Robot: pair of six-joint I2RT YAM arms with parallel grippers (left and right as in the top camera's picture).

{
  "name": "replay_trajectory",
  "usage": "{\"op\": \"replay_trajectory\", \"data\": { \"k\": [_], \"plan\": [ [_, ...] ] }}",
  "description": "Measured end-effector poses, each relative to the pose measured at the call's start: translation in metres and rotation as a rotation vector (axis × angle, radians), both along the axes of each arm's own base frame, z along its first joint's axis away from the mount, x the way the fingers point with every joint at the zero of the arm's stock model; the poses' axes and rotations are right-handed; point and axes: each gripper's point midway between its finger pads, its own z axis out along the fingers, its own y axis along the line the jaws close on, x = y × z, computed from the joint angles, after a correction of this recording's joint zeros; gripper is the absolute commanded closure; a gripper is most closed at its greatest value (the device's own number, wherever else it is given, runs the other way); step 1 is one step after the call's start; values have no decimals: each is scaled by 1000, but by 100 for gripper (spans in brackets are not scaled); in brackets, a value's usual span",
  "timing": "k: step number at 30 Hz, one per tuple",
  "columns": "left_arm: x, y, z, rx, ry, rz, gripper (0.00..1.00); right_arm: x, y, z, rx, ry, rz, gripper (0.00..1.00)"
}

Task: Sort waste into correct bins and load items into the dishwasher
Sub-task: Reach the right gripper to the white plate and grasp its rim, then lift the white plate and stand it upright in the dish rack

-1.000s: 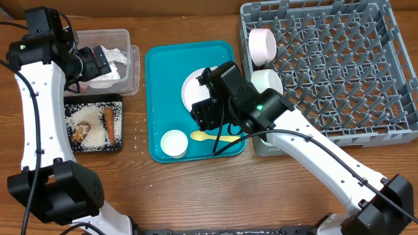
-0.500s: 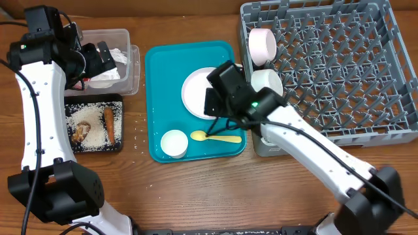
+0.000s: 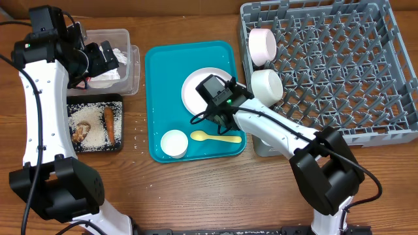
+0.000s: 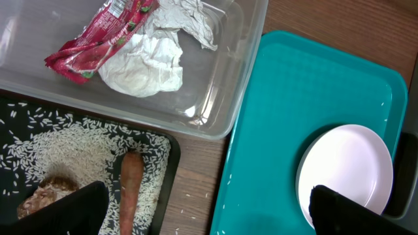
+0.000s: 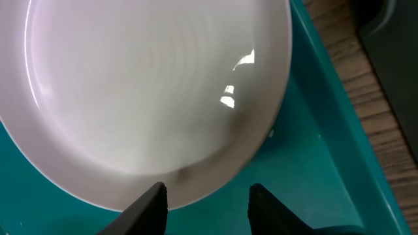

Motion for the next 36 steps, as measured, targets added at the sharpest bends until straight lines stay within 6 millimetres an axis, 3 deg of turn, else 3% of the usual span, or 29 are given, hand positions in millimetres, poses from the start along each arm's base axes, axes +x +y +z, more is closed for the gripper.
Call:
{"op": "replay_trajectory", "data": {
  "k": [3,5,7,15,18,20,24,25,30,33,34,36],
  "plan": [
    [0,0,0,-2,-1,-1,0,-4,-2,-21,-18,45,-23,70],
    [0,0,0,-2,-1,-1,0,-5,-6,-33,-22,81,-33,84],
    [0,-1,0,-3,-1,-1,0,-2,-9,-33,-12,84,-52,96],
    [0,0,0,-2,-1,-1,0,11,-9,-28,17,62,-22,96],
    [0,0,0,-3,-1,-1,0,32,-4,-12,22,2,69,96],
    [0,0,0,-2,-1,-1,0,51,0,7,25,-54,122,96],
    [0,0,0,-2,-1,-1,0,94,-2,66,20,-184,190,96],
    [0,0,0,-2,-1,-1,0,113,-10,103,-1,-265,211,96],
    [0,0,0,-2,-1,-1,0,133,-108,228,-341,-495,114,96],
    [0,0,0,-2,-1,-1,0,125,-195,292,-666,-582,-101,96],
    [0,0,0,-2,-1,-1,0,119,-223,307,-791,-577,-174,96],
    [0,0,0,-2,-1,-1,0,115,-242,312,-876,-557,-216,96]
  ]
}}
